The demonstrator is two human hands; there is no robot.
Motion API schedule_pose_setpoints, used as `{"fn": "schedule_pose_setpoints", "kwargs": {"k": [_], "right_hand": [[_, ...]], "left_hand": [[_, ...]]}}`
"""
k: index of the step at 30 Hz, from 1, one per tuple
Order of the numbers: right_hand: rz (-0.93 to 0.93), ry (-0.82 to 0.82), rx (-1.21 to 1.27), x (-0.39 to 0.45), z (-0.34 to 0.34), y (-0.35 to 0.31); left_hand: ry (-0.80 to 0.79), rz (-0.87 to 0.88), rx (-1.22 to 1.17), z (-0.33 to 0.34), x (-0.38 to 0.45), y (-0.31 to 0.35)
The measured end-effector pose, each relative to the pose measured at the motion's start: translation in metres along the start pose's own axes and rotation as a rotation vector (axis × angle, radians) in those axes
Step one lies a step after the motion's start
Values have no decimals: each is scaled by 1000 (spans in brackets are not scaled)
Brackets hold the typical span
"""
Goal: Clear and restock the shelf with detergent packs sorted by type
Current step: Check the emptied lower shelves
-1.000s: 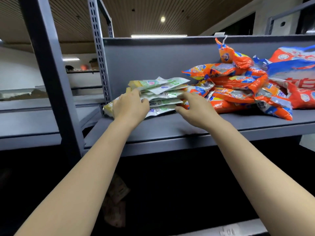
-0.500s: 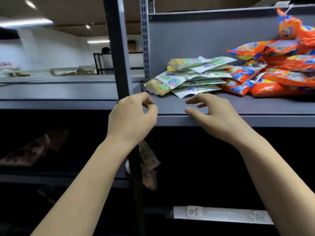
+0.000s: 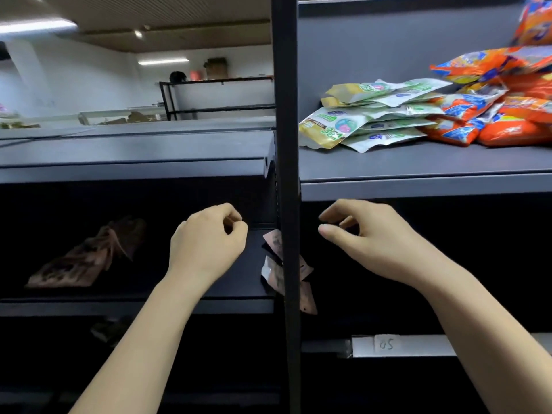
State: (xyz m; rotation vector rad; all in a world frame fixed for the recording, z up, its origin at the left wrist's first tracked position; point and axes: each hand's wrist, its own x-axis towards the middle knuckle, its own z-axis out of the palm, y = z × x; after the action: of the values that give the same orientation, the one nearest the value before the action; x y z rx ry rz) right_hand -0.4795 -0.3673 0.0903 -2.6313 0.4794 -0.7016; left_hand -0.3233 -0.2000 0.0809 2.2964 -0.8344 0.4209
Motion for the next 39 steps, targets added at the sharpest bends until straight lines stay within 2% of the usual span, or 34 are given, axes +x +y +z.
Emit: {"fn": "schedule_pose_setpoints", "kwargs": {"k": [5,15,25,31,36,39], "right_hand": [[93,-104,-69,-7,49,-43],[340,-207,-134,15,146,-102],[473,-280,-392,63,220,-72],[702,-346,-480,92,252,-37],[754,-359,-493,103,266,-18],[778,-267,-606,108,274,-13]], "left_hand": [[-136,27,30,-7,9,-56],[-328,162,50,3,37,-141],[-569,155,114,81,89,-165],[-517,270,63,150,119,-154],[-477,407,129,206,138,-144],[-478,513,177,235,146,-140]]}}
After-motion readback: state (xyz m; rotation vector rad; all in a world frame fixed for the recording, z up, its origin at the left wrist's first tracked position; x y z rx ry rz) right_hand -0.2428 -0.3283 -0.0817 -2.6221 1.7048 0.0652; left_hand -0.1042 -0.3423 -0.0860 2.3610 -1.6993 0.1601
